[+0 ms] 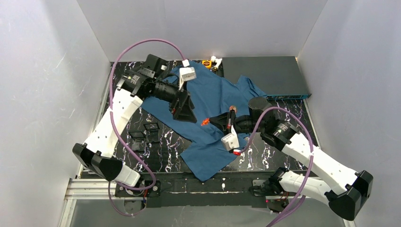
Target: Remove the brooch from the garment
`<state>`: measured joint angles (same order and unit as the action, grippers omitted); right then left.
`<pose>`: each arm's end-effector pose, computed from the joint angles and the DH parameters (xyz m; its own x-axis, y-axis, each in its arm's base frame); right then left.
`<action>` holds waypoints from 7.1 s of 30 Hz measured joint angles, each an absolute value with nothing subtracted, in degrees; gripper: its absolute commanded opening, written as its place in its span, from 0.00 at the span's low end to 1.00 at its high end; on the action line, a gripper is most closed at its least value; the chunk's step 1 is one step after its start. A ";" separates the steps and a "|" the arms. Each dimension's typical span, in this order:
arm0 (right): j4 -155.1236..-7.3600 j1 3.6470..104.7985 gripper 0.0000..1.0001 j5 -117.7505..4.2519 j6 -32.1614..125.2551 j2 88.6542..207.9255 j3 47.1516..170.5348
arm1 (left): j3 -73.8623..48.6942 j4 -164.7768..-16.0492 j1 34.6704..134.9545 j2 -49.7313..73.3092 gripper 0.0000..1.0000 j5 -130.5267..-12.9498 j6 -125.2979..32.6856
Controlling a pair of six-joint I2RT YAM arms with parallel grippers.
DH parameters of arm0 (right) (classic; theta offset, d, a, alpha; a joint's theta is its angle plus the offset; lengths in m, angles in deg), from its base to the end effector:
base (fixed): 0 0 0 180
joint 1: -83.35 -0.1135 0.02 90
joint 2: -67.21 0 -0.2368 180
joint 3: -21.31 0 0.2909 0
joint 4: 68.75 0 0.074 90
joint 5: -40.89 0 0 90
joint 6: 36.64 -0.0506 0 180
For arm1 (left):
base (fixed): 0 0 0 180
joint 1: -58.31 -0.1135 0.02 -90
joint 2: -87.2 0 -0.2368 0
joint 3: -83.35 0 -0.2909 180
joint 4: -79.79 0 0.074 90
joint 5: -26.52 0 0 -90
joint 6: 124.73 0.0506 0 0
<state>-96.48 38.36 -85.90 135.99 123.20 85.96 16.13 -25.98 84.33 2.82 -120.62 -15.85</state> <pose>0.1790 0.2218 0.3162 0.9289 -0.1945 -0.3153 -0.3531 -0.2078 -0.9122 0.2720 -0.1801 0.4147 -0.3627 0.3724 -0.8543 0.9315 0.1166 -0.3446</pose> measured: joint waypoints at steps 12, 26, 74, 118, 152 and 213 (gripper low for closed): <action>-91.78 36.81 0.01 -90.89 141.26 120.57 84.52 | 17.88 -23.01 93.64 -0.75 0.89 -115.79 -13.89; -91.10 34.53 0.01 -90.34 141.35 120.49 84.52 | 18.73 -21.77 94.93 -3.52 0.81 -118.57 -14.30; -90.30 33.72 0.98 -75.57 132.91 119.31 83.34 | -7.50 -27.38 76.42 10.31 0.34 -110.76 -26.19; -97.73 33.72 0.98 -62.65 125.70 120.42 84.56 | -36.85 -42.57 52.95 10.03 0.42 -67.75 -9.65; -99.00 33.72 0.98 -62.36 125.54 121.82 85.24 | -41.97 -48.82 51.35 11.78 0.74 -68.80 -9.73; -106.99 58.75 0.77 -45.84 66.88 171.43 102.99 | -6.89 -40.37 67.57 7.82 0.98 -86.46 -24.60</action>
